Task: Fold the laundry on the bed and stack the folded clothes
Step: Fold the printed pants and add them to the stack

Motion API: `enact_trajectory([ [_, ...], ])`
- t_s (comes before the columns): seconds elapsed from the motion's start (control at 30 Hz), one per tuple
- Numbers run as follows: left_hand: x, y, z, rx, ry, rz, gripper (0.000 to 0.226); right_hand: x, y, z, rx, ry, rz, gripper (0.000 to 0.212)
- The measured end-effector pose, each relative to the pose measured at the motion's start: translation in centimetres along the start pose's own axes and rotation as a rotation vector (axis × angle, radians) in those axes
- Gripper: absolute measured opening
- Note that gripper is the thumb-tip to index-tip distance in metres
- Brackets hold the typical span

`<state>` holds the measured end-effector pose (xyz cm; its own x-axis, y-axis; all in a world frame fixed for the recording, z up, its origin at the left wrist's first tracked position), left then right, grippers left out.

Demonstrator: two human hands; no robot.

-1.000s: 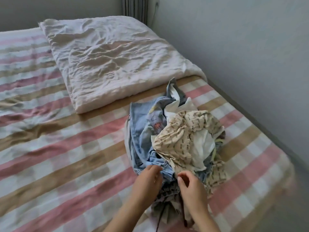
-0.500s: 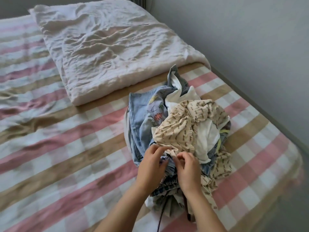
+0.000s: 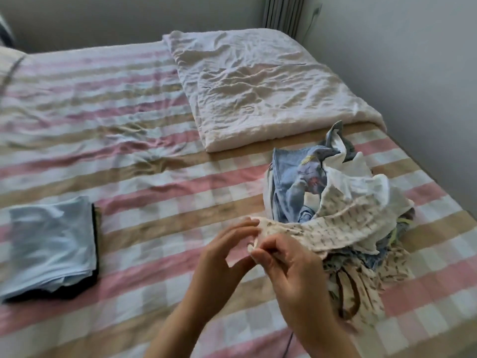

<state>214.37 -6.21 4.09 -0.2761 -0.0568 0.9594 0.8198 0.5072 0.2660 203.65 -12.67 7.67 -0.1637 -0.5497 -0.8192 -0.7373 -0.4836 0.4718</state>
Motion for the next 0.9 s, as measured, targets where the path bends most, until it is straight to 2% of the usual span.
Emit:
enact_trajectory([
  [0.1, -0.2, 4.2, 5.3, 0.061, 0.043, 0.0, 0.007, -3.8, -4.0, 2.8, -0.079, 0.028, -0.114, 0.023],
  [0.3, -3.9, 9.4, 15.2, 0.226, 0.233, 0.079, 0.014, -5.4, -12.7, 8.9, -0.242, -0.241, -0.443, 0.015],
  [0.4, -8.7, 10.2, 18.2, 0.281, 0.406, 0.131, 0.01, -3.4, -17.0, 11.2, -0.317, -0.32, -0.38, 0.013],
  [0.5, -14.6, 9.7, 20.8, 0.318, 0.629, 0.111, 0.022, 0.1, -21.1, 13.8, -0.428, -0.451, -0.277, 0.011],
  [0.57, -18.5, 9.5, 22.3, 0.385, 0.766, 0.111, 0.021, 2.5, -22.8, 15.5, -0.488, -0.558, -0.27, 0.01],
  [0.7, -23.8, 10.9, 24.5, 0.586, 1.005, 0.084, 0.018, 6.9, -22.2, 17.1, -0.463, -0.658, -0.24, 0.017],
  [0.77, -23.8, 11.4, 25.2, 0.617, 1.017, 0.017, 0.039, 8.8, -20.5, 17.5, -0.419, -0.67, -0.163, 0.019],
  [0.83, -22.5, 11.6, 25.6, 0.62, 0.93, -0.142, 0.055, 10.0, -19.4, 17.7, -0.418, -0.68, -0.102, 0.022],
  [0.9, -20.5, 11.2, 26.1, 0.647, 0.775, -0.268, 0.056, 10.7, -19.3, 18.1, -0.451, -0.705, -0.083, 0.029],
])
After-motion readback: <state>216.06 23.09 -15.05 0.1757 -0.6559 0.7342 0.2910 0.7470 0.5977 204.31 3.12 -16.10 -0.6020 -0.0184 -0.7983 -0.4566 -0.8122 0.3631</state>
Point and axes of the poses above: each hand's wrist, its own z-axis away from the middle knuckle, its own y-axis out of the back of the hand, x = y × z, the point moved 5 cm from there along -z, towards the middle knuckle, and after that the axes turned 5 degrees about y, right-handed, at the moved point
